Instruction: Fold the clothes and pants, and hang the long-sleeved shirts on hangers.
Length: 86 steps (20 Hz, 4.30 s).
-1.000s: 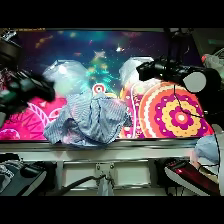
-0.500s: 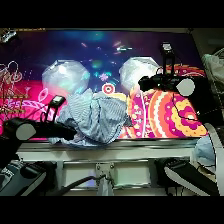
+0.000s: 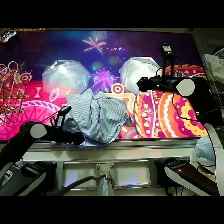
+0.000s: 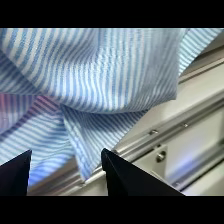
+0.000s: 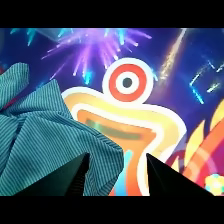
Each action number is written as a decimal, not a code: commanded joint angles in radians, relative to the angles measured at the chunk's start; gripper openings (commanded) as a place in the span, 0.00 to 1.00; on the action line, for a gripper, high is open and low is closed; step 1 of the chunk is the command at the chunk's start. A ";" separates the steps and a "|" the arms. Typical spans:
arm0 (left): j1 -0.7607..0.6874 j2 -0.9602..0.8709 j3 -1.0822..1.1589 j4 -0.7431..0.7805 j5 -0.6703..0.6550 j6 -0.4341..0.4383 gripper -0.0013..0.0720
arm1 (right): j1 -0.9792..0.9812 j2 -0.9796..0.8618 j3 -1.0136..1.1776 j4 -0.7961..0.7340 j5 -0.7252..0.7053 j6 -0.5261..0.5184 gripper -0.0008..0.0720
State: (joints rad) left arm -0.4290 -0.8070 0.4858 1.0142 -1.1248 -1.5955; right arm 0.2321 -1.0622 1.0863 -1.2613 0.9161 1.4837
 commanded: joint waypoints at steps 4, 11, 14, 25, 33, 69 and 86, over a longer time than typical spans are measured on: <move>-0.001 -0.252 -0.005 -0.339 0.043 0.217 0.47 | -0.001 0.000 0.000 0.008 0.014 0.000 0.59; 0.004 -0.319 0.007 -0.403 0.046 0.356 0.04 | -0.001 0.000 0.000 0.006 0.048 -0.001 0.59; 0.007 -0.265 0.091 -0.356 0.103 0.354 0.03 | -0.001 0.000 0.000 0.007 0.053 -0.002 0.59; 0.007 -0.182 0.604 -0.146 0.429 0.235 0.03 | 0.020 0.157 -0.172 -0.021 0.097 0.008 0.61; 0.007 -0.132 0.640 -0.098 0.444 0.233 0.03 | 0.186 0.399 -0.568 0.201 -0.113 0.175 0.75; 0.007 -0.045 0.642 0.060 0.760 0.234 0.03 | 0.337 0.186 -0.227 0.034 -0.469 0.218 0.04; -0.056 -0.052 0.922 0.167 1.057 0.278 0.03 | 0.261 -0.063 0.960 -0.052 -0.158 -0.148 0.04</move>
State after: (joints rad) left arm -0.5507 -0.8288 1.3911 1.1572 0.0399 -1.3346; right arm 0.4934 -1.0248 1.9099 -1.3109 0.5682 1.3586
